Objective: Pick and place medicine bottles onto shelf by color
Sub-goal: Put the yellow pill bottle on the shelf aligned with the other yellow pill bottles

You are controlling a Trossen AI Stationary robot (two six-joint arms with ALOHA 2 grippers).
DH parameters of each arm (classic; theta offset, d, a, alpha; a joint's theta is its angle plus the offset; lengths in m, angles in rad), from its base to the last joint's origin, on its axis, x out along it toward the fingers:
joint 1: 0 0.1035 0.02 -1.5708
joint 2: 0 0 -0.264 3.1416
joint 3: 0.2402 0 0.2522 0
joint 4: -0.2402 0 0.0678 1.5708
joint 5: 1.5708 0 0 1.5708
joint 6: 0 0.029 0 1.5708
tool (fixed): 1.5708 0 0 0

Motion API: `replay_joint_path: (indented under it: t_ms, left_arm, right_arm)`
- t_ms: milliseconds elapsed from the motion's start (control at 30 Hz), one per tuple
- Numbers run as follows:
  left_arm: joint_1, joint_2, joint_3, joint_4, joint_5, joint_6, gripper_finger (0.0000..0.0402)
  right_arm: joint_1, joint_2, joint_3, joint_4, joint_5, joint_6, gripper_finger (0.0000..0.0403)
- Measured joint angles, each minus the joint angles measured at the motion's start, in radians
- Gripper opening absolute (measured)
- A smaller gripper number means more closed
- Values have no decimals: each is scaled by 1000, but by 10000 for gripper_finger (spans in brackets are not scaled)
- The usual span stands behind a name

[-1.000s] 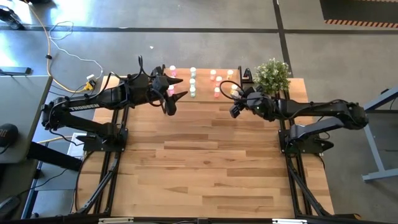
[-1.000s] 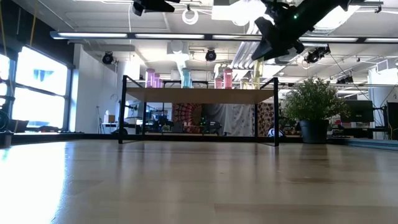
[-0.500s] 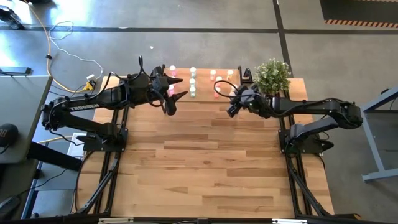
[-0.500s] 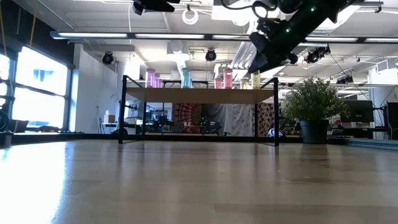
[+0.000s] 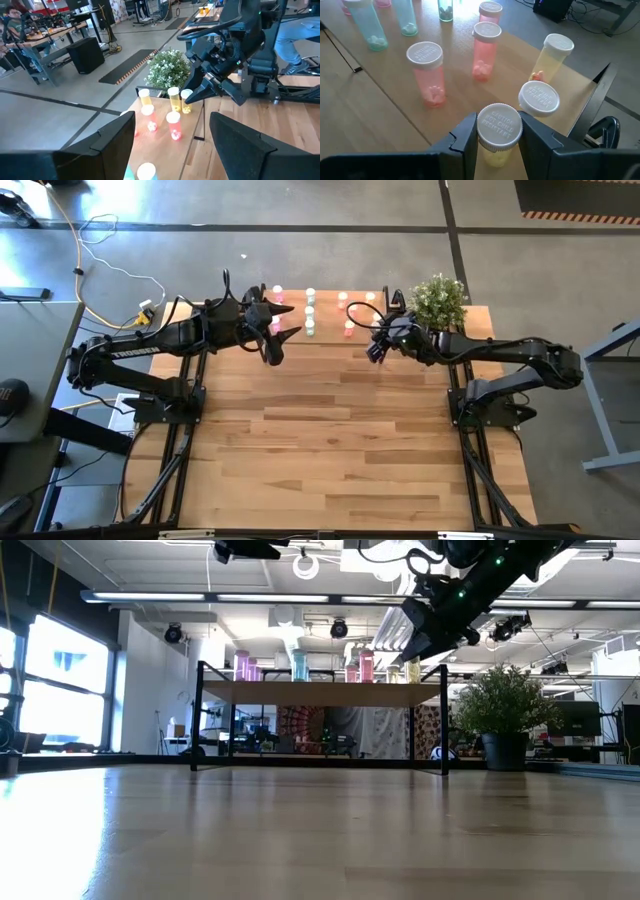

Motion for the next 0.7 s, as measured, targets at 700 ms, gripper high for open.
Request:
replay_joint_path:
  t_ms: [700]
  left_arm:
    - [73,0,0,0,29,-8,245]
  right_arm:
    - [-34,-1,0,13,-75,-25,106]
